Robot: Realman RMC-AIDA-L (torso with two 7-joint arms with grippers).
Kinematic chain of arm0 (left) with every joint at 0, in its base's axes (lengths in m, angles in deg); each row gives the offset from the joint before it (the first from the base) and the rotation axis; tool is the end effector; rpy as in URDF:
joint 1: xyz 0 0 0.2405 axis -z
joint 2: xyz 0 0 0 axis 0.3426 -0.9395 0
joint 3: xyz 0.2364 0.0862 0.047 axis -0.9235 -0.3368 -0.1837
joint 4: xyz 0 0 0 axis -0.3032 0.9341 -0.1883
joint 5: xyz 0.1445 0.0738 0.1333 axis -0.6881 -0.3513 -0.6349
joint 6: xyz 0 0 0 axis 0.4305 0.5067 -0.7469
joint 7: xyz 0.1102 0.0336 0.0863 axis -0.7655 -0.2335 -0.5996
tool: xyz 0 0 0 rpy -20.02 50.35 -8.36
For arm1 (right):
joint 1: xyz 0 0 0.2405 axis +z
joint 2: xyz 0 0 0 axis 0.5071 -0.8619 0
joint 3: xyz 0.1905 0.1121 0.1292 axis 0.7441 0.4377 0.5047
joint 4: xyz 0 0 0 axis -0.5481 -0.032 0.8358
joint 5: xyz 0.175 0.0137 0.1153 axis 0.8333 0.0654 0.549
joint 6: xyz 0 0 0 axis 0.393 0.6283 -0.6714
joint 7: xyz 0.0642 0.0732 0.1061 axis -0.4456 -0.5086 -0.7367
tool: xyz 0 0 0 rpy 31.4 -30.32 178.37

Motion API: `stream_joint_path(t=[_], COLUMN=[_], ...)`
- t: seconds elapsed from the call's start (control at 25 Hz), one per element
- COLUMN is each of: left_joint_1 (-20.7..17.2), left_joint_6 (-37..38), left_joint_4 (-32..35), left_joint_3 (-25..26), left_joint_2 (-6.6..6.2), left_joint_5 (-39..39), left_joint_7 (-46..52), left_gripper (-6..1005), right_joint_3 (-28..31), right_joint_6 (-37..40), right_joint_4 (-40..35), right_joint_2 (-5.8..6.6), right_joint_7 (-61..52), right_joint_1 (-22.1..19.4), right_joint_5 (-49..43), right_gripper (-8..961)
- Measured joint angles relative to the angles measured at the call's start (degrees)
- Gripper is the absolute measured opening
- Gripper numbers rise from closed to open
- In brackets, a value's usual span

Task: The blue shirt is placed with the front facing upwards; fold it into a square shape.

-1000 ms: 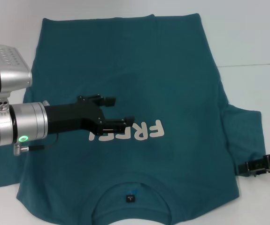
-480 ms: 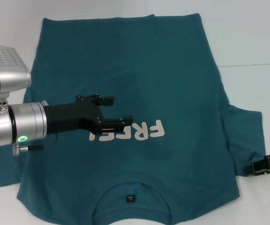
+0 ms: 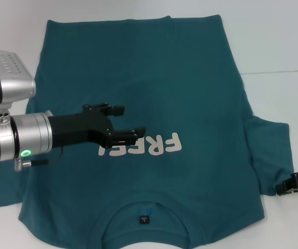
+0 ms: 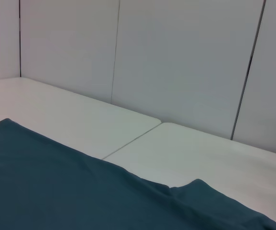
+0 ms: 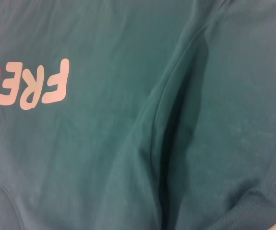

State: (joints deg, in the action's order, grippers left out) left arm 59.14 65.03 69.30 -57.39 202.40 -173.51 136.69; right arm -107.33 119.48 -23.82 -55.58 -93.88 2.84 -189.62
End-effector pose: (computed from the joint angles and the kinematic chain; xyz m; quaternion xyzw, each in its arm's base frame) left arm -0.1998 0.3881 -0.0299 -0.9417 -0.1836 -0.2180 0.1788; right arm 0.3389 0.3372 0.0511 -0.7576 0.6255 0.0018 0.1863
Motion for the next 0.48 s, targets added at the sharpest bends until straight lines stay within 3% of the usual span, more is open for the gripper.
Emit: stream_joint_path(t=[0.48], left_joint_1=[0.1], left_joint_6=[-0.5], left_joint_4=[0.0], left_joint_3=[0.0], left_joint_2=[0.16], left_joint_5=[0.0], left_joint_7=[-0.3], left_gripper=[874], right_joint_3=[0.0], right_joint_6=[-0.4], right_joint_4=[-0.7], right_joint_2=[0.05], right_joint_7=[0.0], right_joint_1=[0.4], right_joint_5=[0.2], right_gripper=[48])
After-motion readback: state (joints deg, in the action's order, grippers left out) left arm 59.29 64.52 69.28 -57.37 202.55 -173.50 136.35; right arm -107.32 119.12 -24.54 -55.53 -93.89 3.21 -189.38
